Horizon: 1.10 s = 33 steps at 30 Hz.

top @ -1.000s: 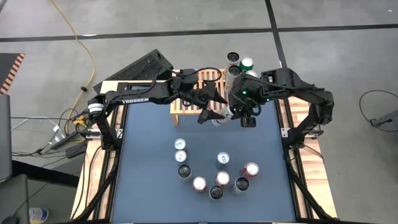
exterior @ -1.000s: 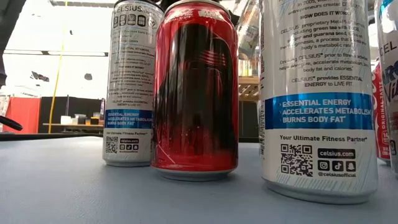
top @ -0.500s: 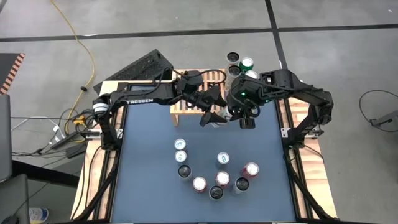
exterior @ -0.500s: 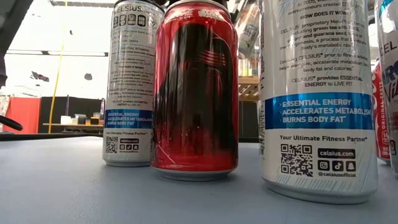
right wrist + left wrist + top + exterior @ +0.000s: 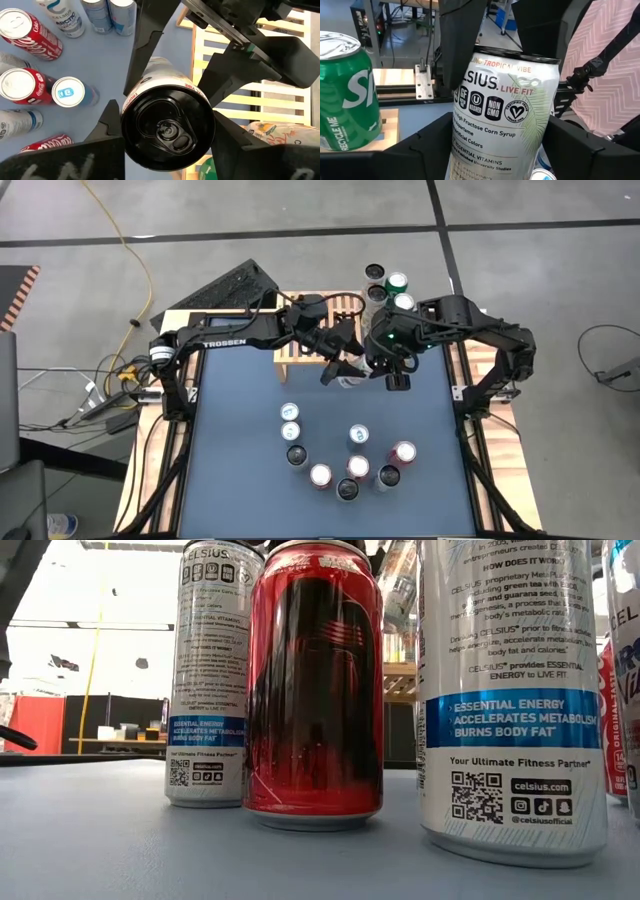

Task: Place canned beverage on shelf
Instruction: Put the white-yellow soda can on the shelf aligned with the other white-yellow soda can

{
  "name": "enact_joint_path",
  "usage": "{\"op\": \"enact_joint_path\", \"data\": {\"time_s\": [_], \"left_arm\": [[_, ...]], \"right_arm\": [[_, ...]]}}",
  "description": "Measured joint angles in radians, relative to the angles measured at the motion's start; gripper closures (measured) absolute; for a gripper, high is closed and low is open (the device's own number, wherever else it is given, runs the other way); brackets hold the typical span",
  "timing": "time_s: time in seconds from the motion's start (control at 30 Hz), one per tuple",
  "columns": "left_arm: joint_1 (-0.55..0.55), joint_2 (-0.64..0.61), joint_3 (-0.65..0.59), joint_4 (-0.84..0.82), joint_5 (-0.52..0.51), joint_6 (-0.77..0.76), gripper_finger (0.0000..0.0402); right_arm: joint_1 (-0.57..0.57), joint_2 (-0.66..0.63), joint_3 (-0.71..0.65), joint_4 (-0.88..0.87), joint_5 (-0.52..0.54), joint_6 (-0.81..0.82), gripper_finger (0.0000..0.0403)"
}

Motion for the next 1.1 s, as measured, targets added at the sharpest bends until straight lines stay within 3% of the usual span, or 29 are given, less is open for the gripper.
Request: {"op": "enact_joint_path", "data": {"time_s": [0.23,0.43,0.57,0.73,0.87,1.0,1.1], "left_arm": [[-0.011,-0.002,0.0,-0.006,-0.006,-0.001,0.0155],[-0.008,0.0,0.005,-0.028,-0.007,-0.01,0.0156],[-0.006,0.004,0.017,-0.017,-0.049,0.0,0.0157],[0.005,0.001,0.02,0.028,-0.072,-0.032,0.0157],[0.015,0.001,0.019,0.129,-0.148,-0.042,0.0157],[0.045,0.0,0.019,0.274,-0.161,-0.073,0.0157],[0.067,-0.005,0.02,0.297,-0.178,-0.043,0.0157]], "right_arm": [[0.001,0.0,0.0,0.004,-0.002,0.009,0.0244],[-0.003,-0.002,0.009,0.023,0.006,0.085,0.0136],[-0.016,-0.003,0.095,-0.018,0.037,0.144,0.0094],[-0.013,-0.009,0.241,-0.039,0.14,0.15,0.0089],[-0.013,-0.118,0.191,0.044,0.214,0.156,0.0093],[-0.013,-0.204,0.191,0.07,0.269,0.204,0.0093],[-0.013,-0.24,0.191,0.095,0.27,0.21,0.0093]]}}
